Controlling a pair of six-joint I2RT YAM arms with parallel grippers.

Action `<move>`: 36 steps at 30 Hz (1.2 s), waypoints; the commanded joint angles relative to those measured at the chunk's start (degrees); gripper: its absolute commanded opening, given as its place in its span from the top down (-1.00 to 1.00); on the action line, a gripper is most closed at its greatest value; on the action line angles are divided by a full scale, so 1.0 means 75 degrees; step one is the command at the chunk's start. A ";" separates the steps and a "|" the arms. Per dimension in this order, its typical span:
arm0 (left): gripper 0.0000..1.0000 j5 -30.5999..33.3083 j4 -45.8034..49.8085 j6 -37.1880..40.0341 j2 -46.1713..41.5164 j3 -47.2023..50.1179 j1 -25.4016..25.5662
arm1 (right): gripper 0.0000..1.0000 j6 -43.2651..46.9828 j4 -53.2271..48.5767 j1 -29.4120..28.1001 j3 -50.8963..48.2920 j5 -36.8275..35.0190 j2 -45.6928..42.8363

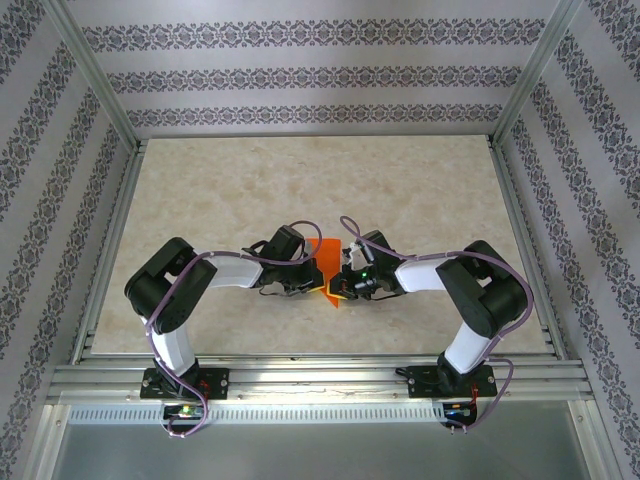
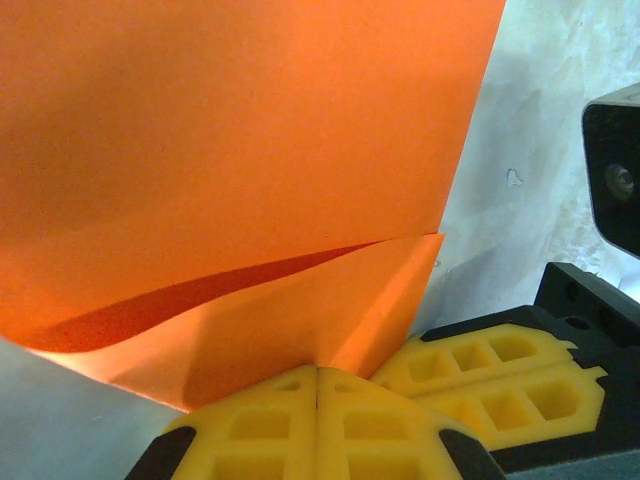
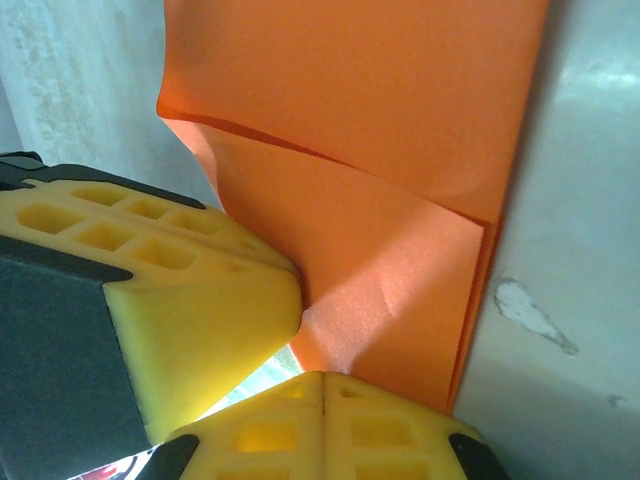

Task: Fold a paper plane with a square sheet of paper (pick it up from the middle)
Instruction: Third fold the triangle at the center of the table.

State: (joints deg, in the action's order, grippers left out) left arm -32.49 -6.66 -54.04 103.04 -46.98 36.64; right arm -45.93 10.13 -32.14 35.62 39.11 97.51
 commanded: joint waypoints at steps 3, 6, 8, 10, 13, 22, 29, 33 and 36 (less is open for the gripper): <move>0.95 0.0616 0.0519 0.0050 0.0124 0.0209 -0.0295 | 0.99 0.0236 -0.1063 -0.0097 -0.0282 -0.0645 0.0146; 0.93 0.0634 0.0661 0.0188 0.0066 0.0187 -0.0458 | 1.00 0.0262 -0.1097 -0.0097 -0.0307 -0.0680 0.0141; 0.92 0.0590 0.0734 0.0271 0.0065 0.0121 -0.0552 | 1.00 0.0276 -0.1116 -0.0097 -0.0296 -0.0692 0.0158; 0.92 0.0540 0.0830 0.0350 0.0088 0.0040 -0.0662 | 1.00 0.0277 -0.1116 -0.0094 -0.0307 -0.0706 0.0181; 0.91 0.0486 0.0852 0.0346 0.0104 -0.0019 -0.0780 | 1.00 0.0307 -0.1145 -0.0097 -0.0287 -0.0671 0.0211; 0.90 0.0538 0.1251 0.0377 0.0096 -0.0084 -0.1319 | 1.00 0.0394 -0.1263 -0.0109 -0.0225 -0.0633 0.0158; 0.88 0.0659 0.1897 0.0557 0.0051 -0.0468 -0.1653 | 1.00 0.0396 -0.1269 -0.0109 -0.0225 -0.0645 0.0158; 0.87 0.0760 0.2350 0.0702 -0.0013 -0.0758 -0.1685 | 1.00 0.0406 -0.1310 -0.0109 -0.0190 -0.0615 0.0147; 0.87 0.0842 0.2543 0.0781 -0.0198 -0.0869 -0.1666 | 1.00 0.0429 -0.1339 -0.0109 -0.0167 -0.0621 0.0126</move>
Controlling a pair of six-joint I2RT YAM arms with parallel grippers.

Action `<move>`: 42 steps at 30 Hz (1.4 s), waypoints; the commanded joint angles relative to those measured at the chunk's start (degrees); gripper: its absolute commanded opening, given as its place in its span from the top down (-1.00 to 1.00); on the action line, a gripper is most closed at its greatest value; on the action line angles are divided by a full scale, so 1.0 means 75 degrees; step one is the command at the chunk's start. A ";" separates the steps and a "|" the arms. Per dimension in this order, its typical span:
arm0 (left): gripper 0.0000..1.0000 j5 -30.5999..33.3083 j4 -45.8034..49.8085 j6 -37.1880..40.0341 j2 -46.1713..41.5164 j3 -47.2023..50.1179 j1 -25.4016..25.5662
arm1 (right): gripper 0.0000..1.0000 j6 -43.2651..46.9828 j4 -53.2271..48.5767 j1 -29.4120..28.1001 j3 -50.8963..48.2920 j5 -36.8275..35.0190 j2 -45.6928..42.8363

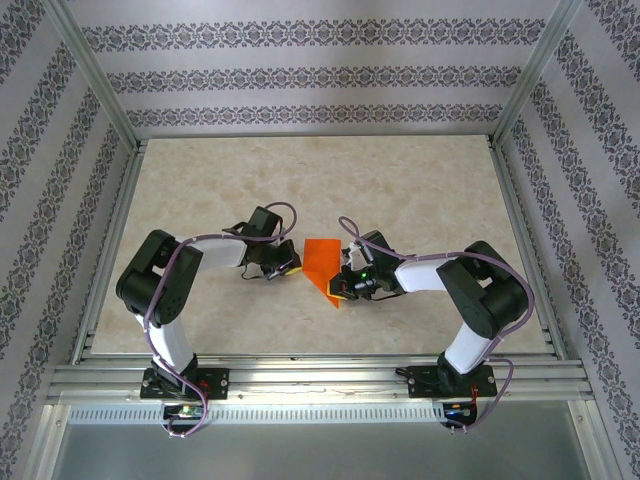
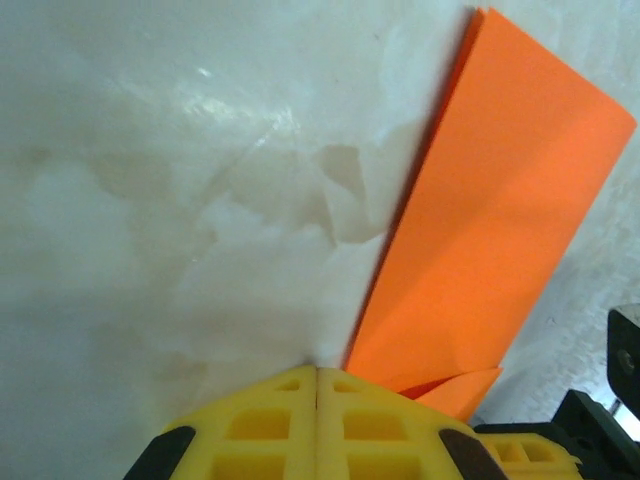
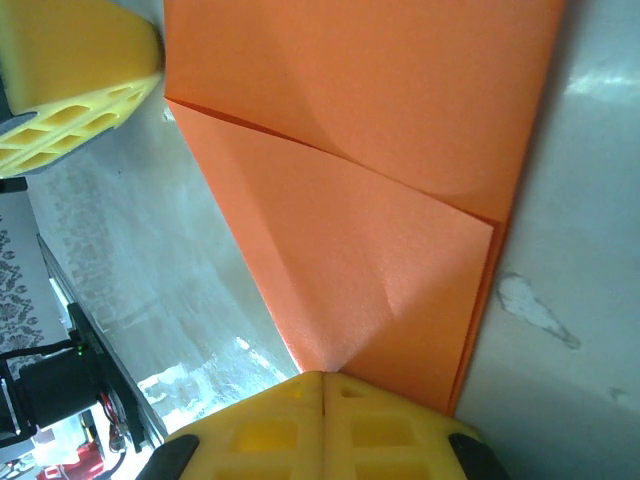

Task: Fold a paper plane with a square sheet of paper (pick it up from the middle)
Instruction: Third fold the triangle at the center of the table.

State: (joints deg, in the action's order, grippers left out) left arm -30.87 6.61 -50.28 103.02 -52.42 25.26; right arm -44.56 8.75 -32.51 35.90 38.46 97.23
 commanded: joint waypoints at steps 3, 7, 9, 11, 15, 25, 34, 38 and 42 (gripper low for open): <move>0.87 0.0517 0.0729 0.0385 -0.0487 -0.0172 -0.0136 | 1.00 0.0236 -0.1167 -0.0060 -0.0181 -0.0522 0.0158; 0.86 0.0034 0.0011 0.0354 -0.0787 -0.0017 -0.0014 | 1.00 0.0254 -0.1179 -0.0059 -0.0135 -0.0534 0.0149; 0.87 -0.0287 -0.0313 0.0364 -0.0722 -0.0009 0.0086 | 1.00 0.0245 -0.1179 -0.0060 -0.0112 -0.0551 0.0161; 0.86 -0.0505 -0.0791 0.0210 -0.0614 0.0057 0.0210 | 1.00 0.0234 -0.1180 -0.0060 -0.0088 -0.0535 0.0174; 0.88 -0.0844 -0.1110 -0.0002 -0.0180 -0.0053 0.0341 | 1.00 0.0233 -0.1202 -0.0060 -0.0064 -0.0534 0.0161; 0.89 -0.0683 -0.1271 -0.0136 0.0511 0.0164 0.0395 | 1.00 0.0234 -0.1273 -0.0060 0.0041 -0.0510 0.0103; 0.89 -0.0205 -0.0786 0.0121 0.0593 0.0402 0.0395 | 0.97 0.0200 -0.1380 -0.0059 0.0338 -0.0415 -0.0286; 0.90 -0.0292 -0.0846 0.0126 0.0697 0.0420 0.0397 | 0.92 0.0217 -0.1366 -0.0146 0.0627 -0.0261 -0.0505; 0.91 -0.0238 -0.0804 0.0164 0.0671 0.0457 0.0398 | 0.90 0.0245 -0.1306 -0.0350 0.0988 -0.0182 -0.0343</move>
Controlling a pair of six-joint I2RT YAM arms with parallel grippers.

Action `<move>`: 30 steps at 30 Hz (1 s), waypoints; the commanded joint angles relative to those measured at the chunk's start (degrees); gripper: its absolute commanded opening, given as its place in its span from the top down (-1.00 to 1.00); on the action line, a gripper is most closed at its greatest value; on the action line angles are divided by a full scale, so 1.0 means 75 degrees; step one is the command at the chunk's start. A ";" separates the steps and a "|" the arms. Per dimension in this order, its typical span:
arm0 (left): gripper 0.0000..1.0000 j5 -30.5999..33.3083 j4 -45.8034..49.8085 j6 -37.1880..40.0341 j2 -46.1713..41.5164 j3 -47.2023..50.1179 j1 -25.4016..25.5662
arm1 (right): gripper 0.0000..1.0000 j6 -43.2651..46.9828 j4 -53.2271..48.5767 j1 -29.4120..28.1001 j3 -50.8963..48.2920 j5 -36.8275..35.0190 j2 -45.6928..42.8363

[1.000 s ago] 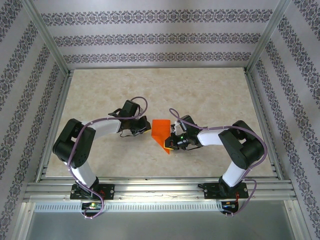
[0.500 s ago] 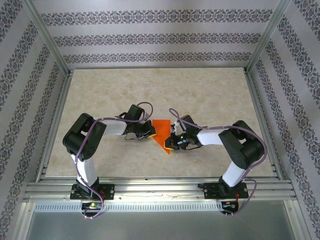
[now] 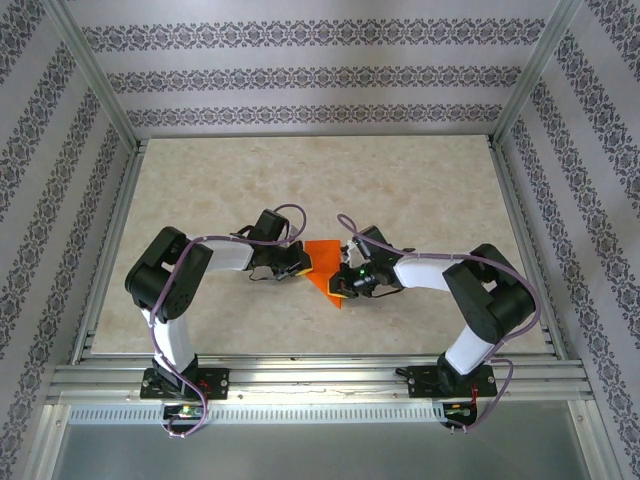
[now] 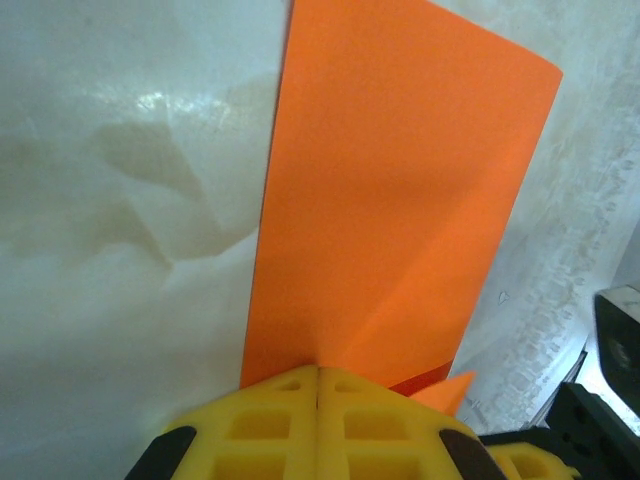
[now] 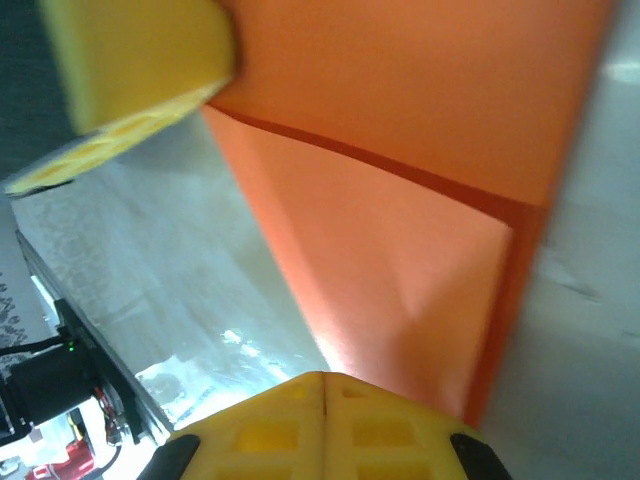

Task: Fold a paper plane with a square sheet of paper (pick it up from the middle)
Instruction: Third fold the triangle at the center of the table.

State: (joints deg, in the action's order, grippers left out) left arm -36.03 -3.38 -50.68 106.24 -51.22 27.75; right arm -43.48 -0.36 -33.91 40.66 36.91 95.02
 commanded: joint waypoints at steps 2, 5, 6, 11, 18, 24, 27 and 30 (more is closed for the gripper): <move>0.91 0.0446 0.0567 0.0262 0.0261 0.0293 0.0070 | 0.90 0.0108 -0.0068 -0.0270 0.0551 0.0014 0.0168; 0.91 0.0445 0.0600 0.0271 0.0261 0.0302 0.0066 | 0.90 0.0071 -0.0082 -0.0371 0.0804 -0.0126 0.0519; 0.92 0.0442 0.0592 0.0286 0.0255 0.0302 0.0070 | 0.90 0.0036 -0.0081 -0.0379 0.0856 -0.0178 0.0624; 0.92 0.0446 0.0601 0.0269 0.0238 0.0316 0.0065 | 0.90 0.0069 -0.0131 -0.0386 0.0966 -0.0384 0.1122; 0.93 0.0570 0.0872 0.0418 0.0163 0.0174 0.0067 | 0.90 0.0108 -0.0128 -0.0391 0.0470 -0.0386 0.0947; 0.87 0.0584 0.1158 0.0537 -0.0402 -0.0097 0.0074 | 0.90 0.0120 -0.0081 -0.0339 0.0415 -0.0327 0.0922; 0.83 0.0621 0.1161 0.0501 -0.0834 -0.0151 0.0085 | 0.90 0.0095 -0.0014 -0.0311 0.0385 -0.0327 0.0947; 0.80 0.0565 0.1348 0.0591 -0.0961 -0.0200 0.0189 | 0.90 0.0079 0.0024 -0.0298 0.0367 -0.0315 0.0947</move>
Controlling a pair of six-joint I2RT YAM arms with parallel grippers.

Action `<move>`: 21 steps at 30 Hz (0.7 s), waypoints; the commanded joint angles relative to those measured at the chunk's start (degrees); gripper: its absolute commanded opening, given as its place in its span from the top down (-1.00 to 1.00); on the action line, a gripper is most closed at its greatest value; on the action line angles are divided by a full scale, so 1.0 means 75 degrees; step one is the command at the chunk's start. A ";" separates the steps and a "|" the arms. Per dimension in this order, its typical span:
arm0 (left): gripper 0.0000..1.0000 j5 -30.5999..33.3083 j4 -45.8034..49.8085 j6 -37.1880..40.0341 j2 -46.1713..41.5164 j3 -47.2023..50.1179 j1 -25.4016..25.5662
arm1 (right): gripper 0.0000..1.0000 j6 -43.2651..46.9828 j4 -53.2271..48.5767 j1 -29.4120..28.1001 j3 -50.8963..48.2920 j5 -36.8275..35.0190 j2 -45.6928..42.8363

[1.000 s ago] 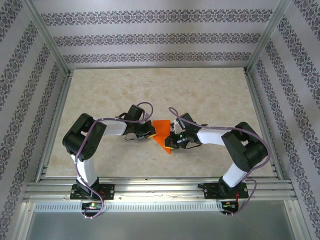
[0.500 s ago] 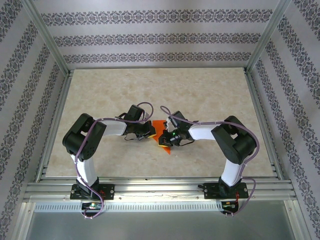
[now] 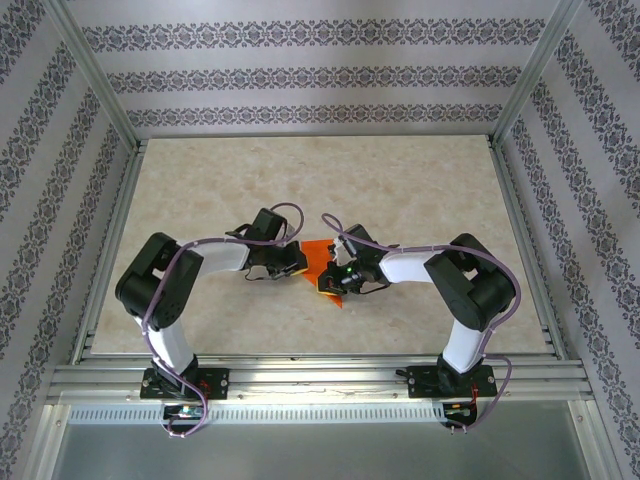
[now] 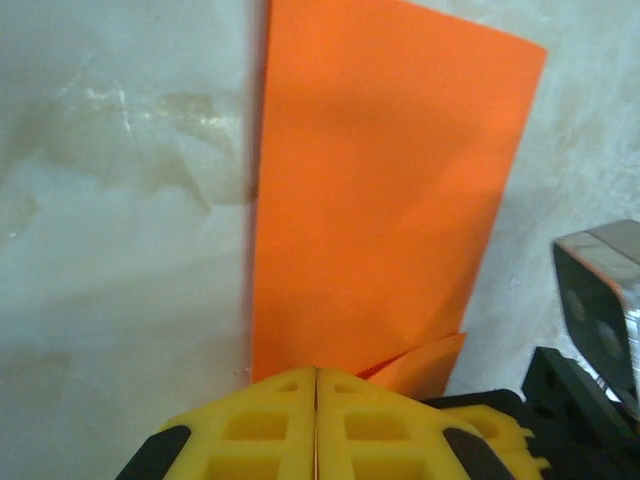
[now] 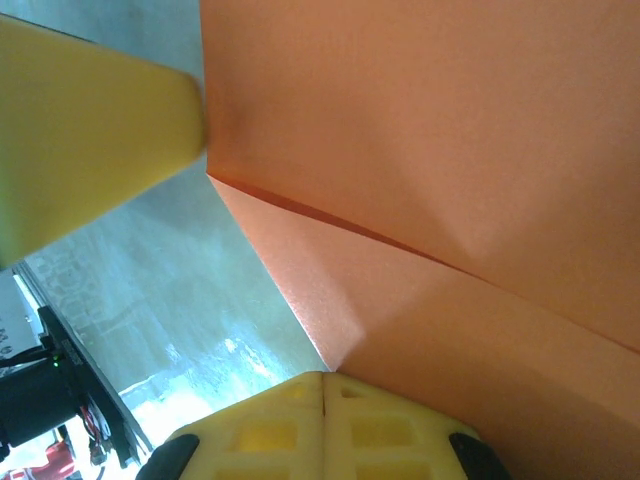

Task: Fold a paper plane with a square sheet of paper (pick it up from the middle)
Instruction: Third fold the triangle at the center of the table.

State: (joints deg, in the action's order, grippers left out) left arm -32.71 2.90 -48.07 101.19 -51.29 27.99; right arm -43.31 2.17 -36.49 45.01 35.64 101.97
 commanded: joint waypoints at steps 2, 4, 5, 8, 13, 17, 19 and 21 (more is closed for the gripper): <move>0.80 0.0048 0.0815 0.0411 -0.0141 -0.0354 0.0313 | 0.91 0.0067 -0.0302 0.0056 -0.0213 -0.0164 0.0027; 0.80 -0.0095 0.0533 0.0321 -0.0070 -0.0270 0.0467 | 0.91 0.0065 -0.0314 0.0061 -0.0201 -0.0170 0.0044; 0.80 -0.0174 0.0274 0.0203 -0.0025 -0.0177 0.0538 | 0.91 0.0068 -0.0324 0.0067 -0.0201 -0.0170 0.0044; 0.81 -0.0326 -0.0171 -0.0094 0.0260 -0.0036 0.0660 | 0.91 0.0069 -0.0321 0.0073 -0.0213 -0.0181 0.0024; 0.86 0.0078 0.0188 -0.0254 0.0688 -0.0021 0.0664 | 0.91 0.0079 -0.0310 0.0089 -0.0282 -0.0135 -0.0055; 0.89 0.0311 0.0365 -0.0269 0.0885 0.0096 0.0657 | 0.92 0.0079 -0.0256 0.0130 -0.0439 -0.0044 -0.0208; 0.90 0.0377 0.0416 -0.0246 0.0925 0.0146 0.0646 | 0.91 0.0079 -0.0255 0.0171 -0.0575 -0.0019 -0.0342; 0.90 0.0399 0.0424 -0.0267 0.0967 0.0189 0.0634 | 0.91 0.0079 -0.0232 0.0225 -0.0779 -0.0020 -0.0529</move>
State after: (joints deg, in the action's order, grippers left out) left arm -34.17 2.11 -49.52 105.19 -52.36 32.62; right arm -43.31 3.42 -35.42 42.11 36.03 99.92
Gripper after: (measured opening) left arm 0.063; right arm 0.049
